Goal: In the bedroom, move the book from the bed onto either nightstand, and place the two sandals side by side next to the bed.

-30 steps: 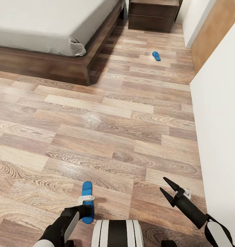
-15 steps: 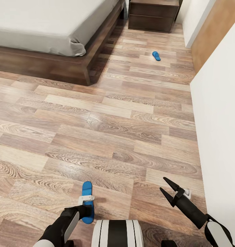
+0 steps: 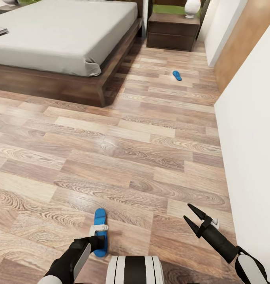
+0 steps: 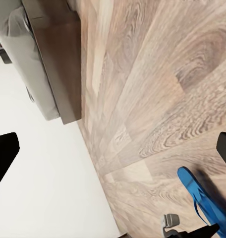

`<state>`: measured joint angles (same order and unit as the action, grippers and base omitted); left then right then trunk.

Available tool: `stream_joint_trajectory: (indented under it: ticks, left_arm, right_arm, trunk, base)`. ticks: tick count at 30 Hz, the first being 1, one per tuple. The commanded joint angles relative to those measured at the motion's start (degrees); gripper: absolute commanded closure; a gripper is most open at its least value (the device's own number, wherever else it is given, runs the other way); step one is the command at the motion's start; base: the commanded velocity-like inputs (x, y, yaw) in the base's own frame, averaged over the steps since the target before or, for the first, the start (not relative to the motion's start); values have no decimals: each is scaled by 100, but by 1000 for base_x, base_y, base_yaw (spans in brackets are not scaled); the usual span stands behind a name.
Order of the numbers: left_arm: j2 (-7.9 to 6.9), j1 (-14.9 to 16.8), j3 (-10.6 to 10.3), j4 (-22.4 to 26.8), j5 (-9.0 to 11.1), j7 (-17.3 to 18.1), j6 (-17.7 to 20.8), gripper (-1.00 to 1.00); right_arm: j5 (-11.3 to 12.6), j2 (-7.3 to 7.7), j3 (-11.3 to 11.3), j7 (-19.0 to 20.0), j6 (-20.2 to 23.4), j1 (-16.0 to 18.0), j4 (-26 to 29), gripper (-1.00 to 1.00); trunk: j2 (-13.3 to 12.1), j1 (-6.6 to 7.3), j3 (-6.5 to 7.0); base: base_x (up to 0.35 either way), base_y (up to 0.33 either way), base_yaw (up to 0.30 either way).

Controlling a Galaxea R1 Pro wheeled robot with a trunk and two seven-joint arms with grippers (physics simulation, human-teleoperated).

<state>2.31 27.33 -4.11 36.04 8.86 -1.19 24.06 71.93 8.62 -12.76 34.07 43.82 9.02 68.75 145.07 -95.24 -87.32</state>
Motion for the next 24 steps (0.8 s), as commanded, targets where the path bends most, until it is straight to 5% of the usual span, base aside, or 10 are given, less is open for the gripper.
stream_joint_trajectory:
  ticks: [1, 21, 24]
  left_arm:
    - [-1, 0, -11, 8, 46, -13, 28, 100]
    - [-21, 0, 9, 12, 65, 60, 42, 100]
    - [-61, 0, 21, 26, 205, 385, 45, 100]
  right_arm:
    - [14, -1, -8, 3, 36, 1, -2, -100]
    - [11, 4, -34, 3, 31, 3, 2, -100]
    - [-25, 237, -66, -4, 31, 1, 27, -100]
  trunk:
    - [0, 3, 20]
    - [-27, 55, 463]
    - [-31, 62, 529]
  base:
    - [0, 0, 0]
    - [0, 0, 0]
    - [0, 0, 0]
